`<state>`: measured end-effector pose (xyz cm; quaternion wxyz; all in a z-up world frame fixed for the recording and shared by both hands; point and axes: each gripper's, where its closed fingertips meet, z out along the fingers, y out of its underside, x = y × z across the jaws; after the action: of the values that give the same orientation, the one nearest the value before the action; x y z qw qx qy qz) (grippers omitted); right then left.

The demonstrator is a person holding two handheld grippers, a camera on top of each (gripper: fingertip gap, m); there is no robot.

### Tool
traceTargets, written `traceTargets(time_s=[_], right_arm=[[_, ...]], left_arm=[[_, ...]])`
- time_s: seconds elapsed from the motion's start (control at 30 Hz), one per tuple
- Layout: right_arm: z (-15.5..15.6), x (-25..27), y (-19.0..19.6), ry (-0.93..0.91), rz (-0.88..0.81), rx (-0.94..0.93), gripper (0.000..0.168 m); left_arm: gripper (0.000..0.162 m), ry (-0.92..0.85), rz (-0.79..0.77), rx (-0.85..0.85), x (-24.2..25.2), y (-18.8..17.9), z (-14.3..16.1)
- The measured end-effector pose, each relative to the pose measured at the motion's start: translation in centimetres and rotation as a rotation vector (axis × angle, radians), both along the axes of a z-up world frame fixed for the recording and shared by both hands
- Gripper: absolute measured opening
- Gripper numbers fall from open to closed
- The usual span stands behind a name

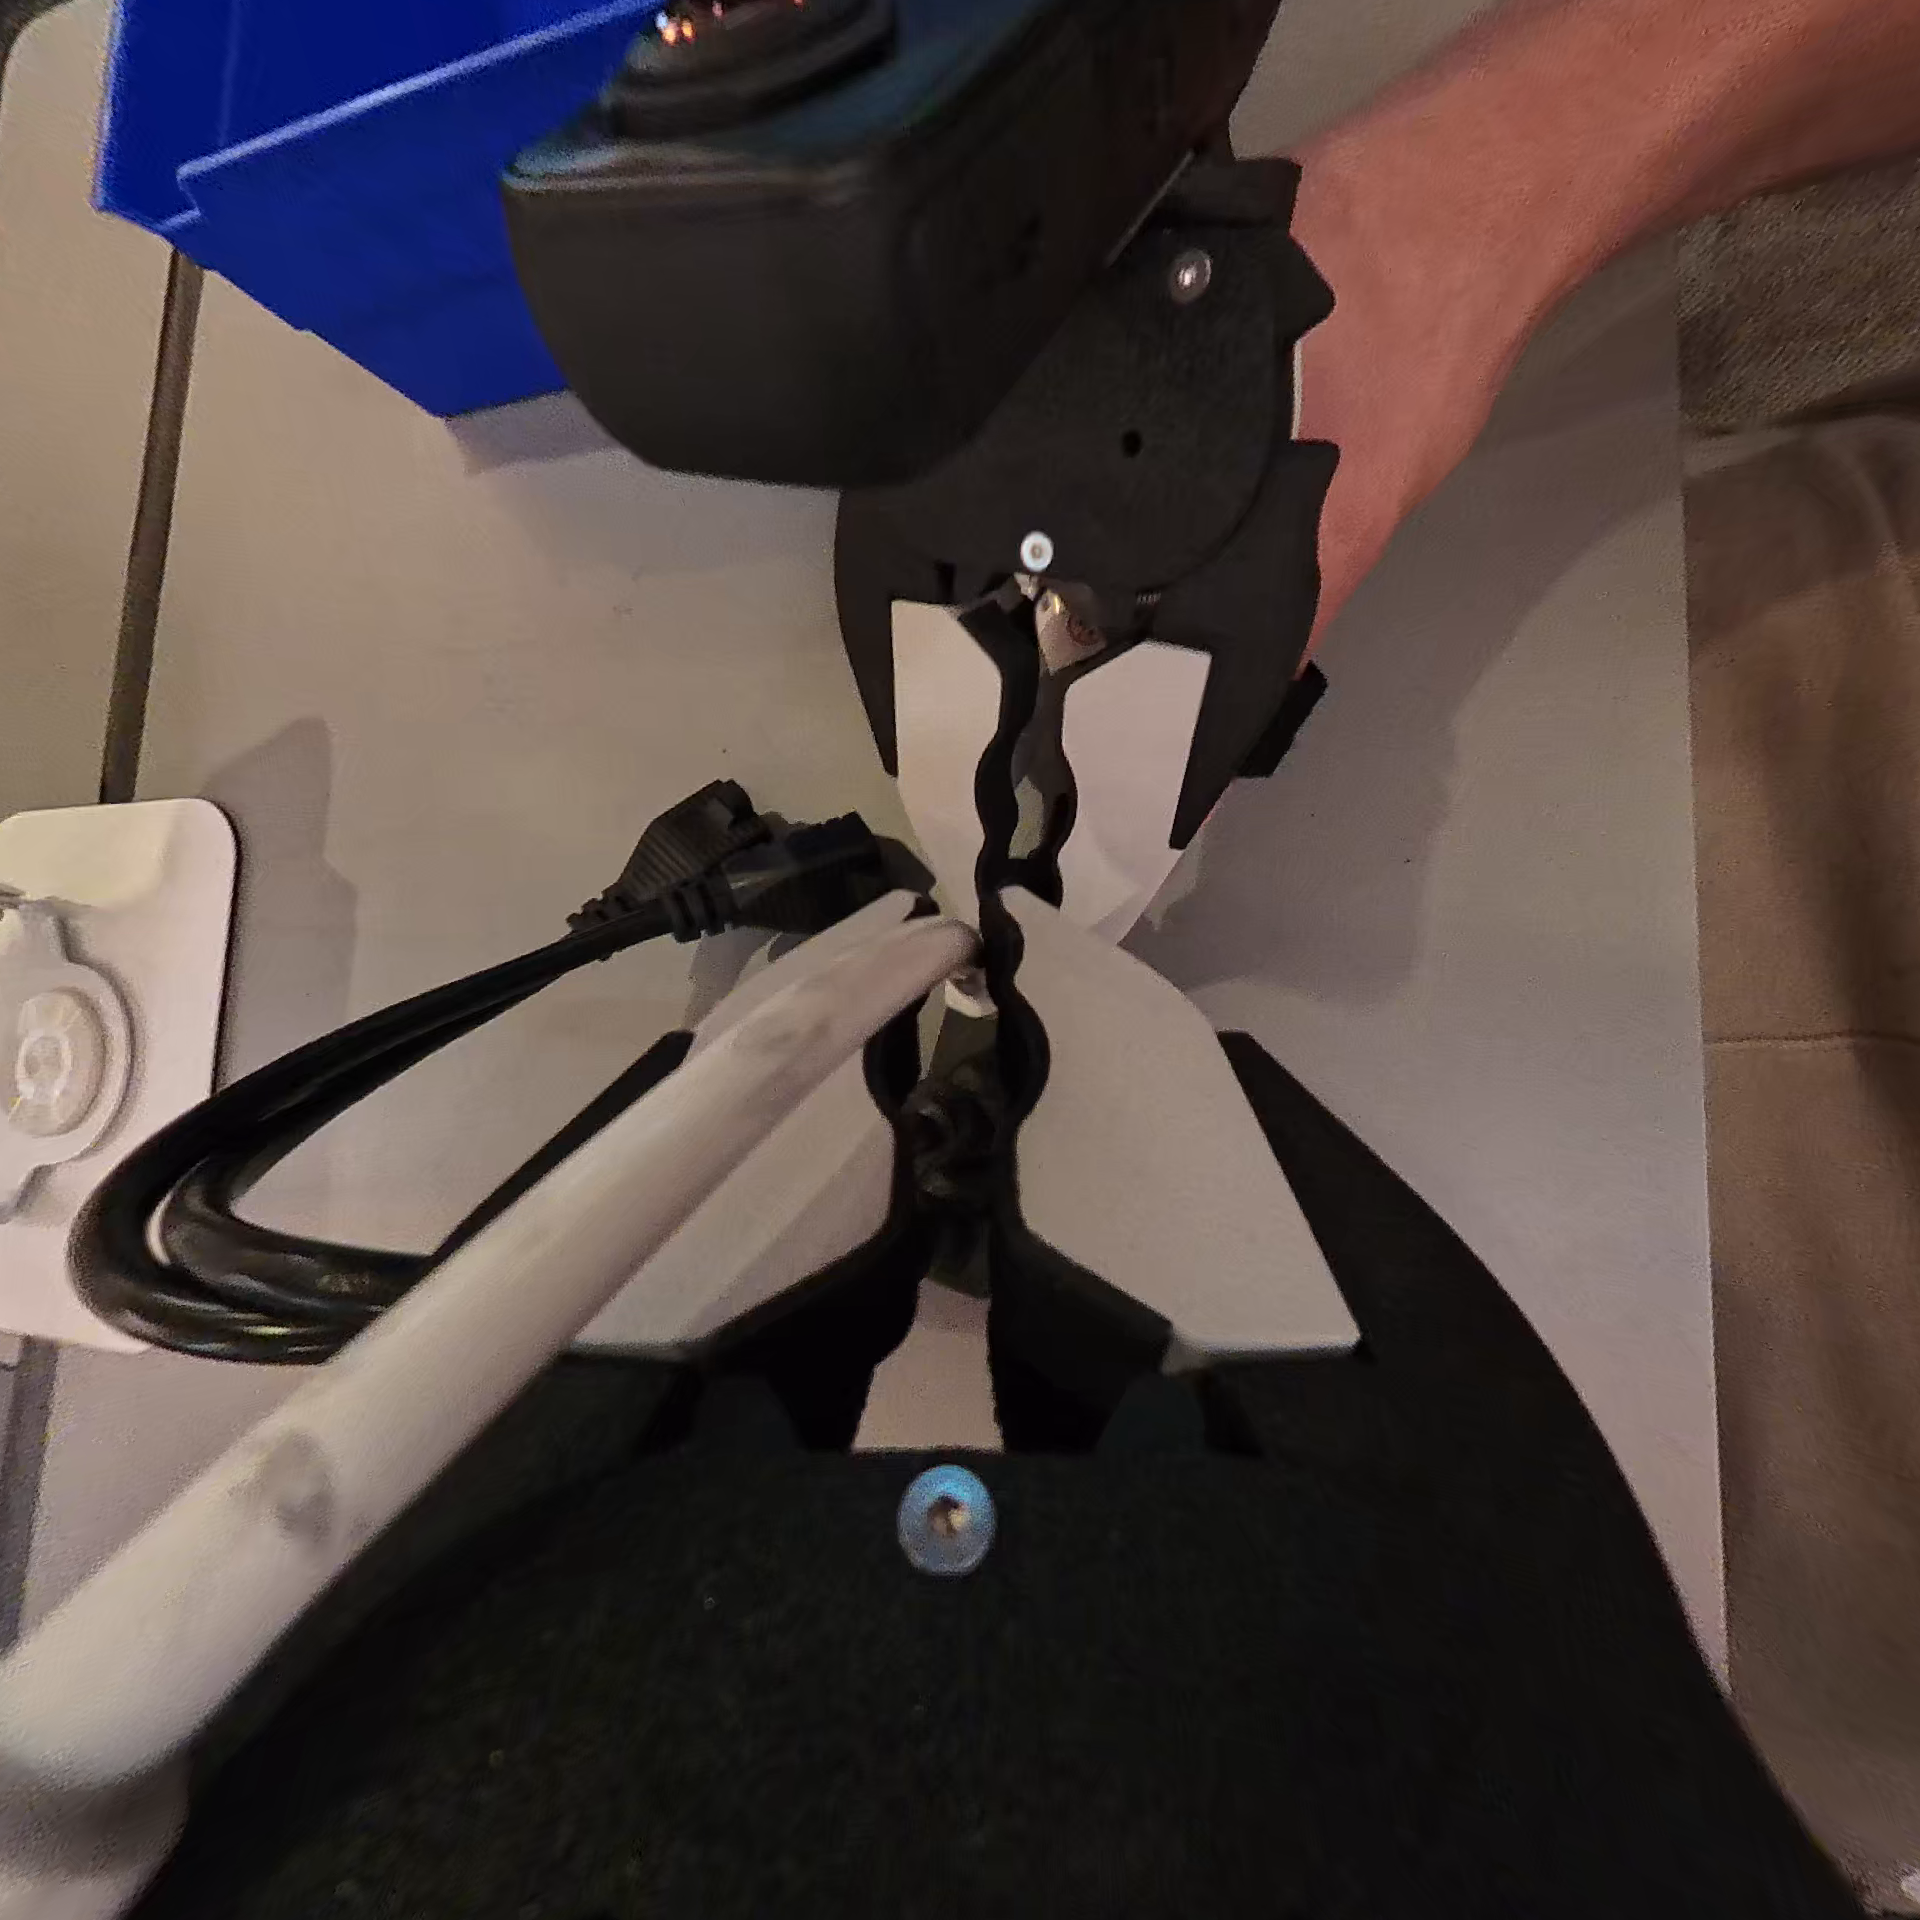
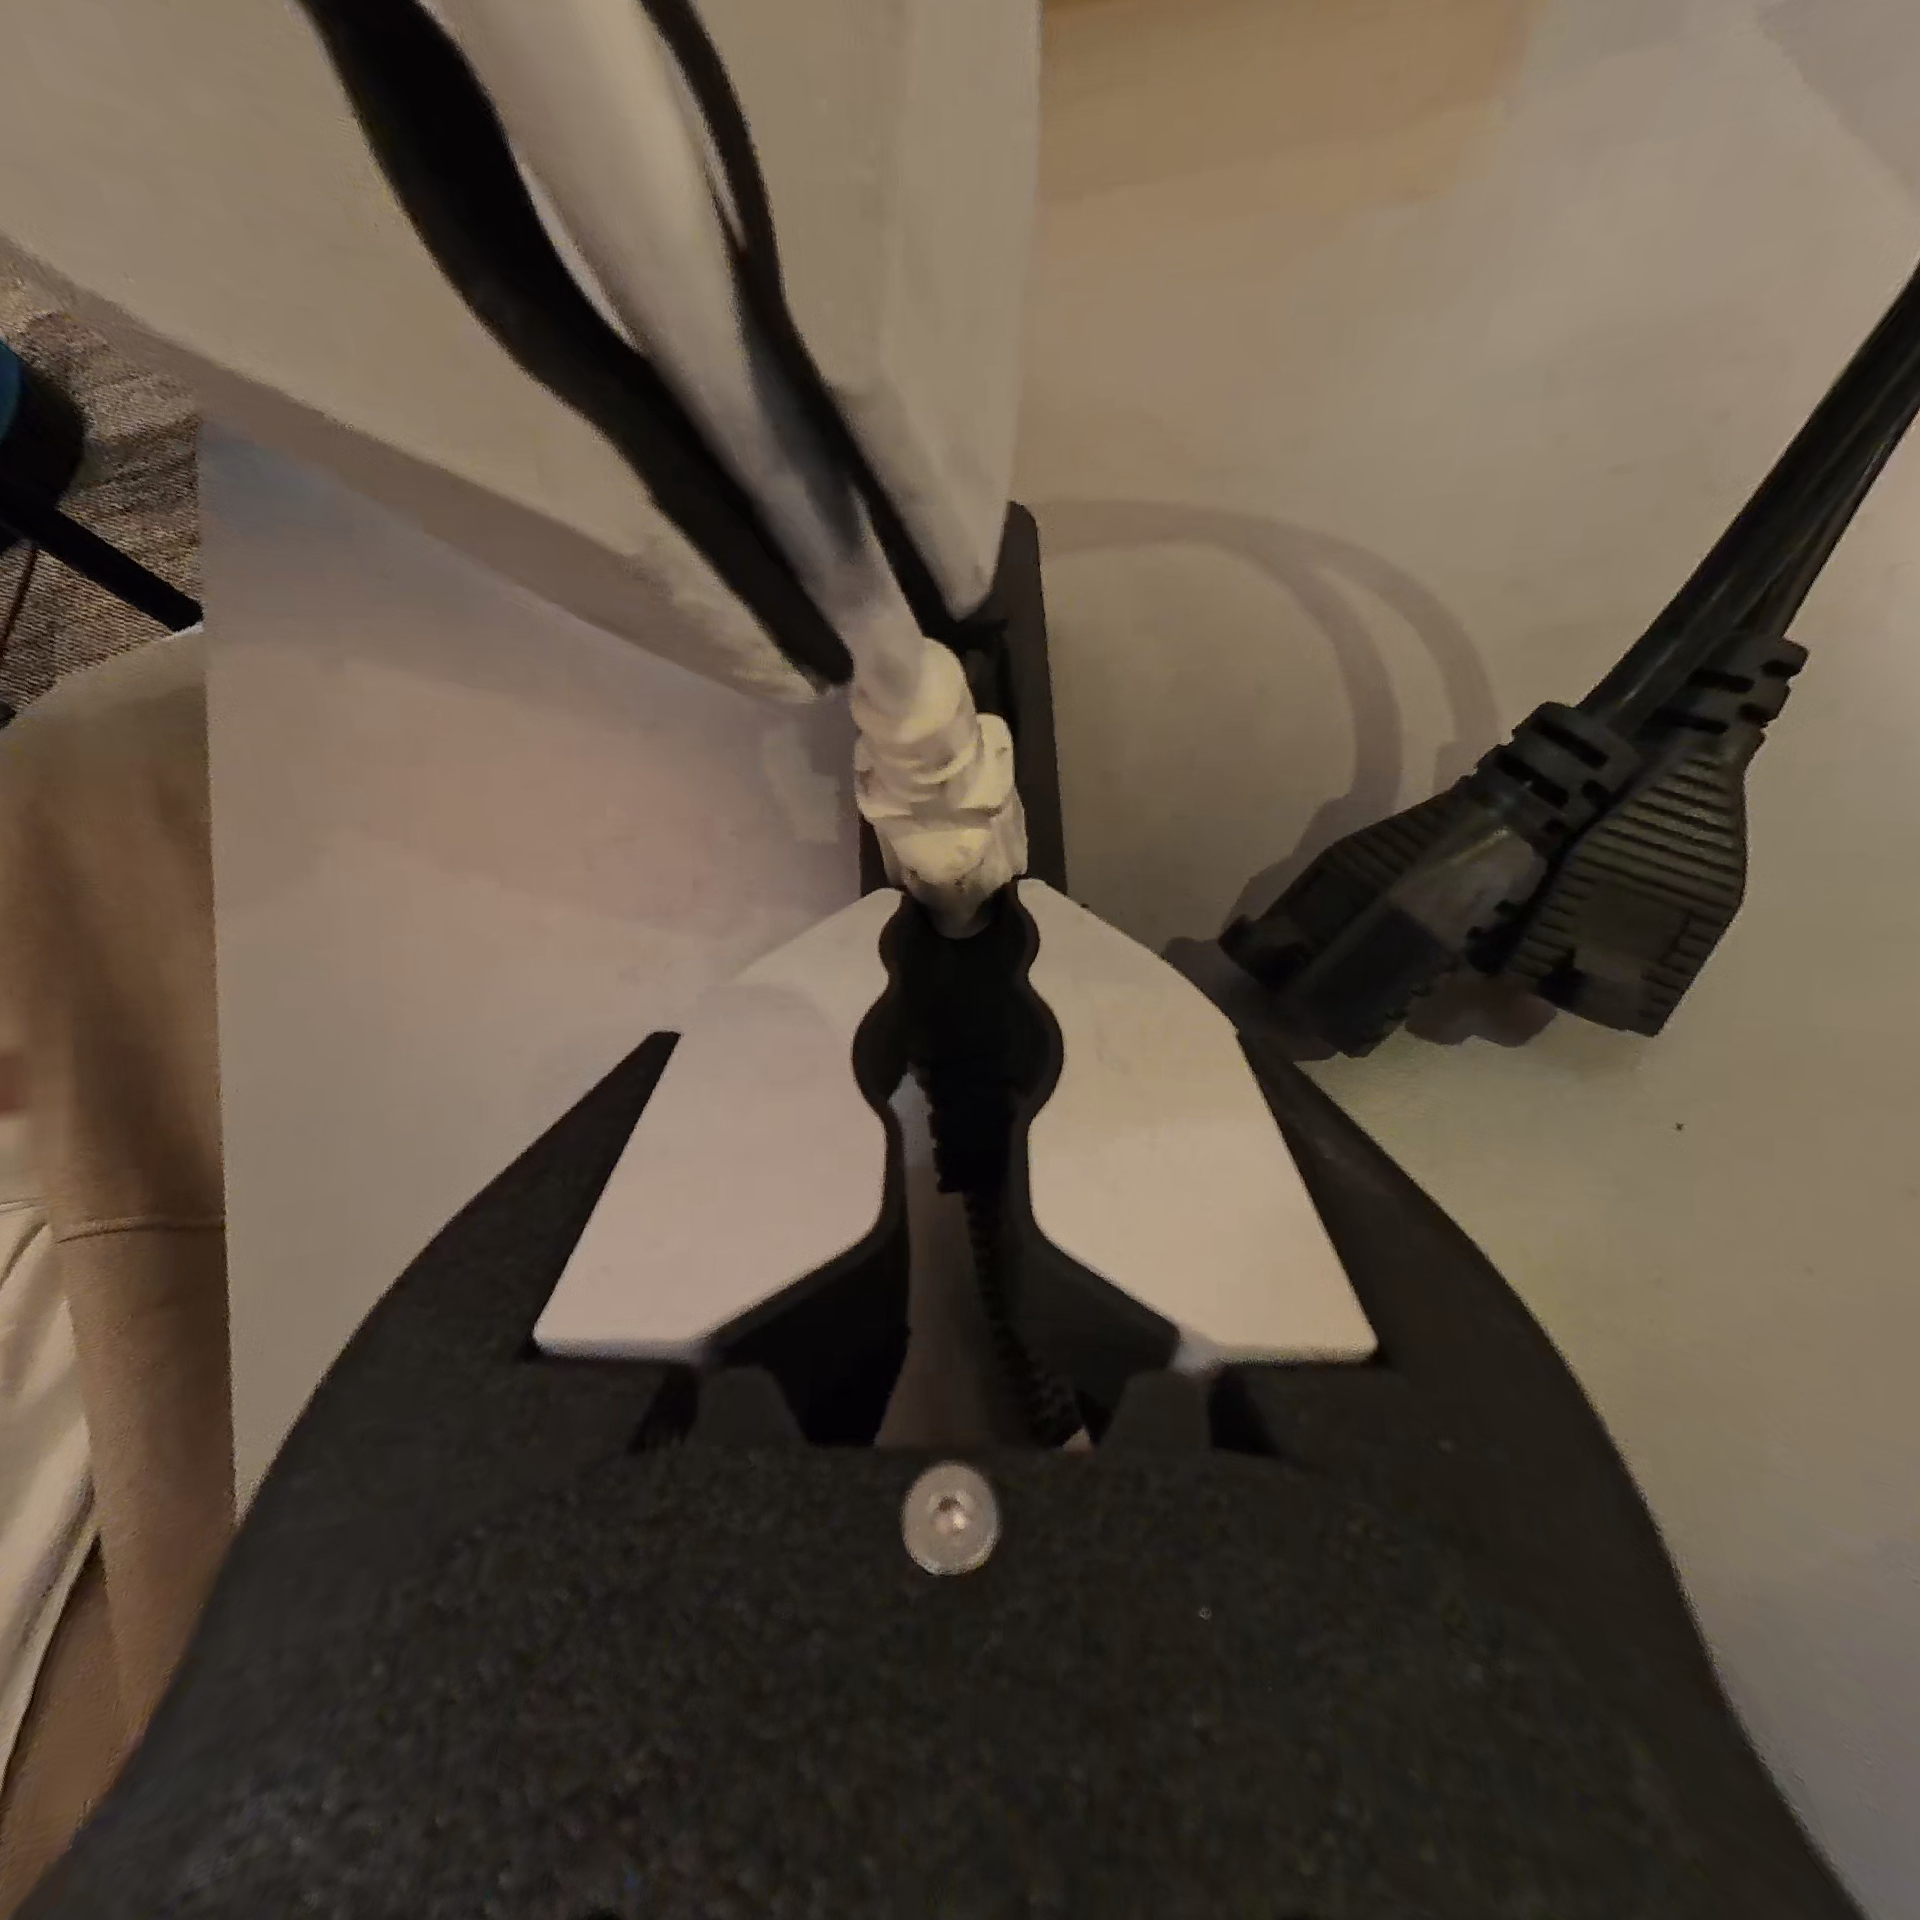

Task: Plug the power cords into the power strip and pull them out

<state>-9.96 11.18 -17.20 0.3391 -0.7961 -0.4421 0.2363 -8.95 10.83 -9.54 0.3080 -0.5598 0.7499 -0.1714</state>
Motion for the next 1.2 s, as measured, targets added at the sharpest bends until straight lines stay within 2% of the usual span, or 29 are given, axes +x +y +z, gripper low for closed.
traceTargets(time_s=[0.13, 0.3, 0.37, 0.47, 0.57, 0.83, 0.9, 1.07, 1.2], right_arm=[[-0.1, 0.2, 0.0, -0.073, -0.009, 0.002, 0.015], [0.0, 0.1, -0.2, -0.021, 0.001, -0.036, 0.015], [0.0, 0.1, -0.1, -0.025, -0.001, -0.028, 0.015], [0.1, 0.1, -0.1, -0.015, -0.009, -0.031, 0.016], [0.4, -0.2, -0.4, 0.07, -0.045, -0.118, 0.02], [0.5, -0.3, 0.3, 0.082, -0.067, -0.033, 0.025], [0.5, -0.4, 0.7, 0.065, -0.082, 0.004, 0.031], [1.0, -1.1, 1.3, 0.016, -0.089, 0.101, 0.025], [1.1, -1.1, 1.3, 0.046, -0.096, 0.091, 0.026]], left_arm=[[0.007, -0.088, -0.007, -0.095, 0.3, -0.2, 0.2], [0.007, -0.172, -0.019, -0.221, 0.6, -0.3, 0.5], [0.012, -0.184, -0.016, -0.25, 0.6, -0.2, 0.6], [0.008, -0.15, -0.021, -0.176, 0.6, -0.2, 0.4], [0.008, -0.141, -0.015, -0.147, 0.6, -0.2, 0.3], [0.008, -0.135, 0.002, -0.136, 0.5, 0.0, 0.3], [0.008, -0.137, 0.002, -0.141, 0.6, -0.1, 0.3], [0.008, -0.133, 0.008, -0.135, 0.7, 0.0, 0.3], [0.008, -0.143, 0.016, -0.132, 0.7, 0.1, 0.4]])
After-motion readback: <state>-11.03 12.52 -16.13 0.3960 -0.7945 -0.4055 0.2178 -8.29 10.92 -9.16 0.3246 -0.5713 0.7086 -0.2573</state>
